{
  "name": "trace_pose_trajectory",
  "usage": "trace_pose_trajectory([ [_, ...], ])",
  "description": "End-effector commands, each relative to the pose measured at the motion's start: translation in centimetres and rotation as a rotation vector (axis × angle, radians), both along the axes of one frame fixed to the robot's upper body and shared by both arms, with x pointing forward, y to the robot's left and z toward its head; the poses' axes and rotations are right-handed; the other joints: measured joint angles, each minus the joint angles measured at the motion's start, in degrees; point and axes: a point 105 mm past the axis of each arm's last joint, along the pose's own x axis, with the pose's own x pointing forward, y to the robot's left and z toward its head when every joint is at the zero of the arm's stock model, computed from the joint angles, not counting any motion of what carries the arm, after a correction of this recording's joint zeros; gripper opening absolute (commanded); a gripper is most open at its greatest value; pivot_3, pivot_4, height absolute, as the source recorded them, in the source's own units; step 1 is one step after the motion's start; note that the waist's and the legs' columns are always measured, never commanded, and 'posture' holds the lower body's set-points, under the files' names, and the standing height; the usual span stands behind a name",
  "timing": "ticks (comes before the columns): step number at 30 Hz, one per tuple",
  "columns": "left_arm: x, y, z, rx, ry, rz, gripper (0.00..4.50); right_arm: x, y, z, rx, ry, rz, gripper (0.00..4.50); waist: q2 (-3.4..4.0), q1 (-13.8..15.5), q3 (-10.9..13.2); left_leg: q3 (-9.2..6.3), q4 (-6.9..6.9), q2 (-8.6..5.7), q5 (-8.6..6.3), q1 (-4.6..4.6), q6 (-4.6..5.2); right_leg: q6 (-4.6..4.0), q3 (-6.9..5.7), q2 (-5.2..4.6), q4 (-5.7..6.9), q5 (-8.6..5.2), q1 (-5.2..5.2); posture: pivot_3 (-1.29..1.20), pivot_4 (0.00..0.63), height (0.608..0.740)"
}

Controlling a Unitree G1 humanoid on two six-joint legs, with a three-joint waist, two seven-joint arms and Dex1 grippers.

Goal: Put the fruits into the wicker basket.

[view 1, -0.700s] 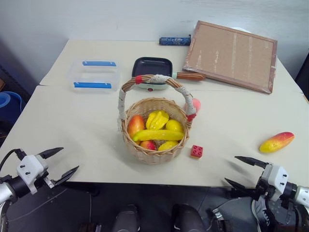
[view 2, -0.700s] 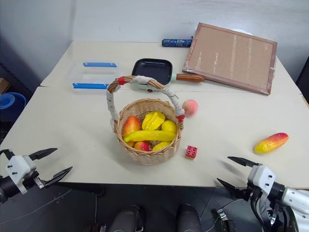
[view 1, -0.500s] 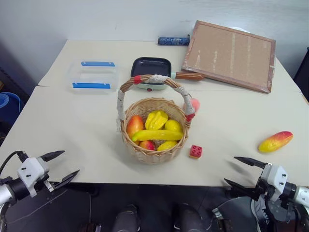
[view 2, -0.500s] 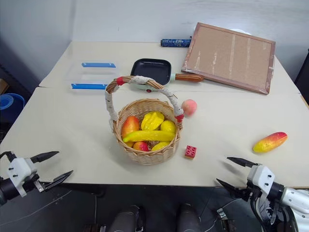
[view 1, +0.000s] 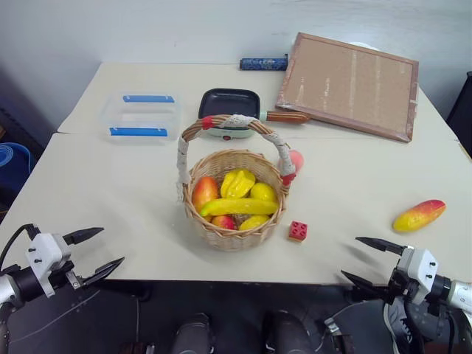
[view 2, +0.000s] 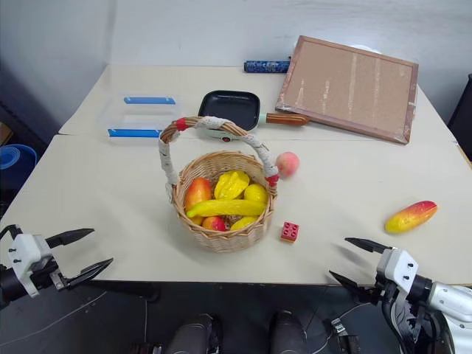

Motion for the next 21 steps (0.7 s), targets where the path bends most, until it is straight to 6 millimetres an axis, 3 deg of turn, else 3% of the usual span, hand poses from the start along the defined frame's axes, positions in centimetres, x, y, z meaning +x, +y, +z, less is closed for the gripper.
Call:
trace_pose_trajectory([
  [1, 0.0, -0.4, 1.2, -0.007, -0.036, -0.031, 4.5, 0.3, 0.1, 0.9, 0.013, -0.027, 0.007, 4.44, 0.0, 0.0, 0.0, 0.01, 0.0, 0.0, 0.0, 0.01, 0.0, 0.0, 0.0, 0.0, 0.0, 0.0, 0.0, 0.0, 0.15, 0.74],
  [5, -0.7, -1.4, 1.8, -0.073, 0.003, -0.085, 4.5, 0.7, 0.9, 1.8, 0.039, -0.031, 0.031, 4.44, 0.0, 0.04, 0.0, 0.02, 0.0, 0.02, -0.01, 0.01, 0.0, -0.02, 0.01, 0.0, -0.01, 0.0, 0.0, 0.0, 0.15, 0.74],
  [10, -0.8, -5.5, 5.0, -0.077, -0.014, -0.277, 4.5, 2.7, 6.0, 4.8, 0.115, 0.017, 0.147, 4.44, 0.0, -0.11, 0.01, 0.02, 0.05, 0.09, -0.04, 0.01, -0.01, -0.08, 0.03, 0.01, 0.01, 0.04, -0.02, 0.0, 0.15, 0.74],
  [15, 0.6, -8.5, 6.7, -0.082, -0.063, -0.389, 4.5, 4.9, 9.4, 4.1, 0.022, 0.087, 0.207, 4.44, 0.11, 0.3, 0.01, 0.02, 0.17, 0.1, -0.06, -0.03, 0.01, -0.22, 0.02, 0.0, -0.02, 0.0, -0.02, 0.0, 0.15, 0.74],
  [21, 0.9, -11.0, 7.5, -0.018, -0.08, -0.506, 4.5, 7.8, 9.7, 2.7, -0.063, 0.127, 0.178, 4.44, 0.12, 0.03, 0.02, 0.06, 0.67, 0.01, -0.23, -0.31, -0.25, -0.15, -0.05, 0.2, 0.07, 0.04, -0.11, 0.0, 0.15, 0.74],
])
